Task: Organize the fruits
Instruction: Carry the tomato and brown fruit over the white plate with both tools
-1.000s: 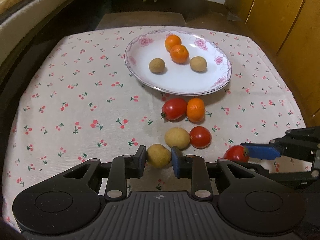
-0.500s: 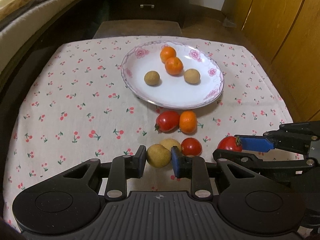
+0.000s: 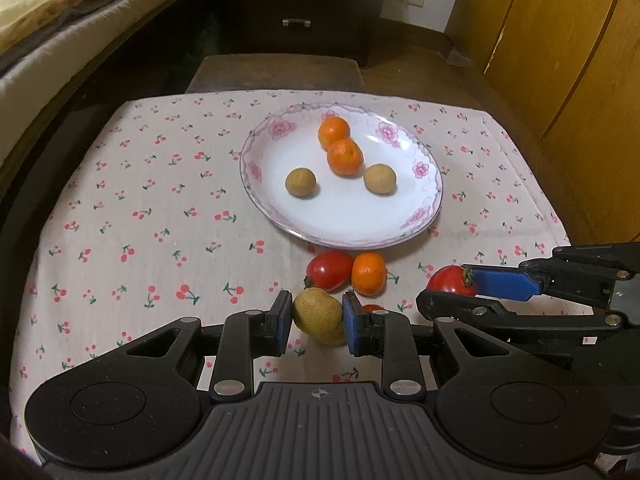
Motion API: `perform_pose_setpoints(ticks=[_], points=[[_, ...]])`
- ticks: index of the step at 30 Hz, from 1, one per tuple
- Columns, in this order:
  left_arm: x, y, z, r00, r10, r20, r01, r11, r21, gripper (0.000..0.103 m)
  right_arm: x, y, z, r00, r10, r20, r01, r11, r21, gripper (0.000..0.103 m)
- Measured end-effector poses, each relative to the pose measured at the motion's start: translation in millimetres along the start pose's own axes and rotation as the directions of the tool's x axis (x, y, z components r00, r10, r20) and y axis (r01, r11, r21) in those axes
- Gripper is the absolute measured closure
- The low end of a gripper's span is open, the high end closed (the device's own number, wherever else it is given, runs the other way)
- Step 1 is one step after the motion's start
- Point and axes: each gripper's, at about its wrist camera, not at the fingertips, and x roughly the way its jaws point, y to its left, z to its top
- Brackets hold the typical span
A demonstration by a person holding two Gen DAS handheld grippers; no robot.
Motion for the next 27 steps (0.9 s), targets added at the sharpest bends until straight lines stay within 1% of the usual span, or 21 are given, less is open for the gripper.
perform_pose_setpoints(ticks=[14,27], points=[[4.9,-2.9,31.5,1.000,0.018,0.017,-0.018,1.000,0.010,0.070,3.9,-12.6,29.9,0.999,-0.024,0.023,0.024,1.000,0.003,0.072],[25.5,-1.8,56.5,0.999,0.031,0.008,-0.031,0.999,0.007,0.070,21.8,-28.8,53.9,0.999,-0.042,0.020,0.042,0.999,0.013,0.072]])
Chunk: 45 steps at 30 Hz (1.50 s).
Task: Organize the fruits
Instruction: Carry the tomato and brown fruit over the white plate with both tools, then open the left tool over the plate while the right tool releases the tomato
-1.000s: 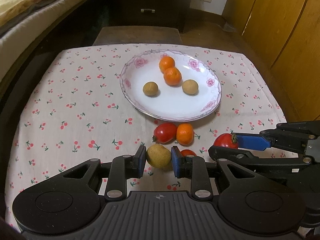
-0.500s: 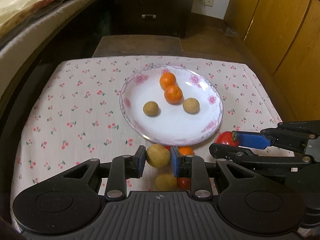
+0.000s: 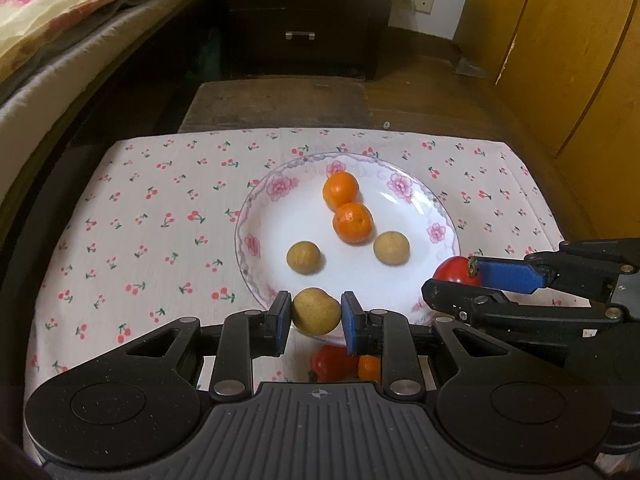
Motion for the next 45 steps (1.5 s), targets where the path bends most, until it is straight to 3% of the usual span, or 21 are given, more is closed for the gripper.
perform_pose_setpoints(ticks=[25,45], points=[[32.4,2.9,10.7,0.998,0.040,-0.050,-0.041,0.999,-0.009,0.069,37.1,-10.1,9.7,0.999,-0.012,-0.033,0.013,1.000,0.001,0.072],[15.4,1.0,9.0,0.998,0.057,-0.016,-0.057,0.998,-0.003,0.056,21.6,-10.2,7.9,0.999,-0.031,-0.017,0.031,0.999,0.008,0.069]])
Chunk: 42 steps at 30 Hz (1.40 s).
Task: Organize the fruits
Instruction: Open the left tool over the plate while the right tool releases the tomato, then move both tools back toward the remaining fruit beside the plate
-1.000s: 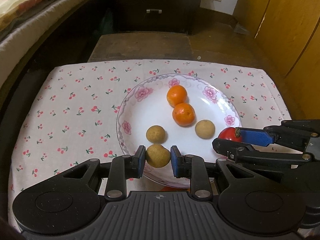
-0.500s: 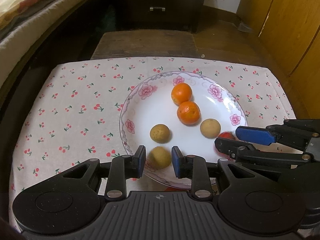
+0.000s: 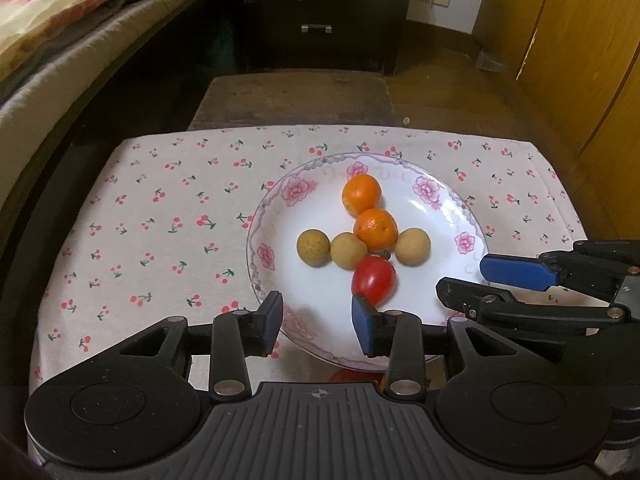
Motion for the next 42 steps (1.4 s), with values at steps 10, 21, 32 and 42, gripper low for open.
perform_pose_setpoints(ticks=[10,21,32,42], points=[[-18.8,-0.8,-8.0,1.000,0.013,0.027,-0.014,1.000,0.011,0.054,-17.0,7.1,-5.1,1.000,-0.001,0.014,0.001,1.000,-0.003,0.068],[-32.2,-0.9,-22.0,1.000,0.014,0.022,-0.014,1.000,0.016,0.054,-30.4,16.2,-16.9,1.000,-0.001,0.006,0.001,1.000,0.000,0.068],[-41.4,-0.6,-40.0,1.000,0.004,-0.001,-0.004,1.000,0.016,0.054,-39.9,23.8,-33.8,1.000,0.010,-0.023,-0.010,1.000,0.007,0.068],[-44.6,0.1,-48.3,1.000,0.003,-0.012,-0.003,1.000,0.017,0.054,-42.5,27.1,-41.5,0.999,0.017,-0.039,-0.017,1.000,0.013,0.068]])
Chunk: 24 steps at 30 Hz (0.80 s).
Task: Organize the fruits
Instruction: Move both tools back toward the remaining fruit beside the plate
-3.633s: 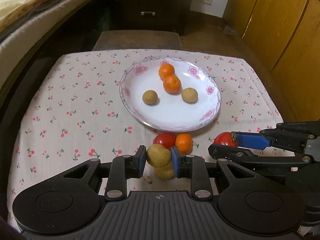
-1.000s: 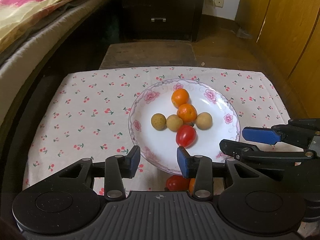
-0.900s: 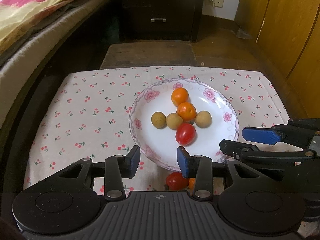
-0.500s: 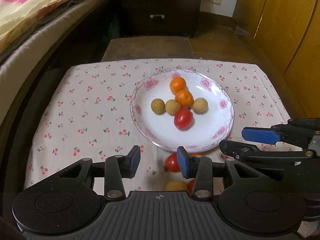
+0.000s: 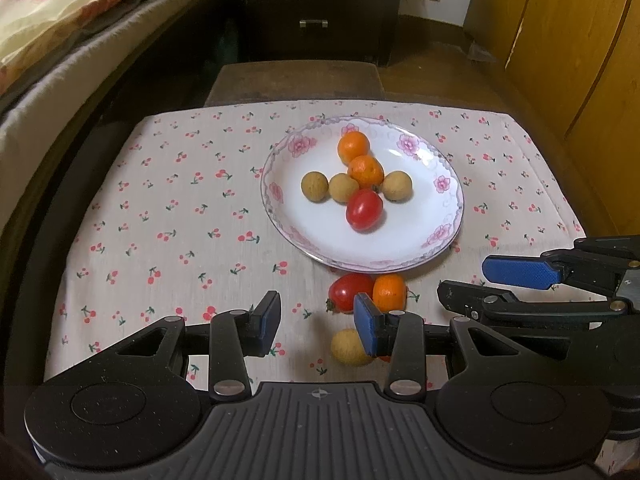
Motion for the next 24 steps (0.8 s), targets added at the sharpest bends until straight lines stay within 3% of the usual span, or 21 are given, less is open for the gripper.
perform_pose_setpoints(ticks=[24], points=[[1.7,0.7,-10.2,1.000,0.004,-0.013,-0.004,1.000,0.002,0.055,2.5,3.6,-6.2,1.000,0.009,-0.026,-0.009,1.000,-0.003,0.068]])
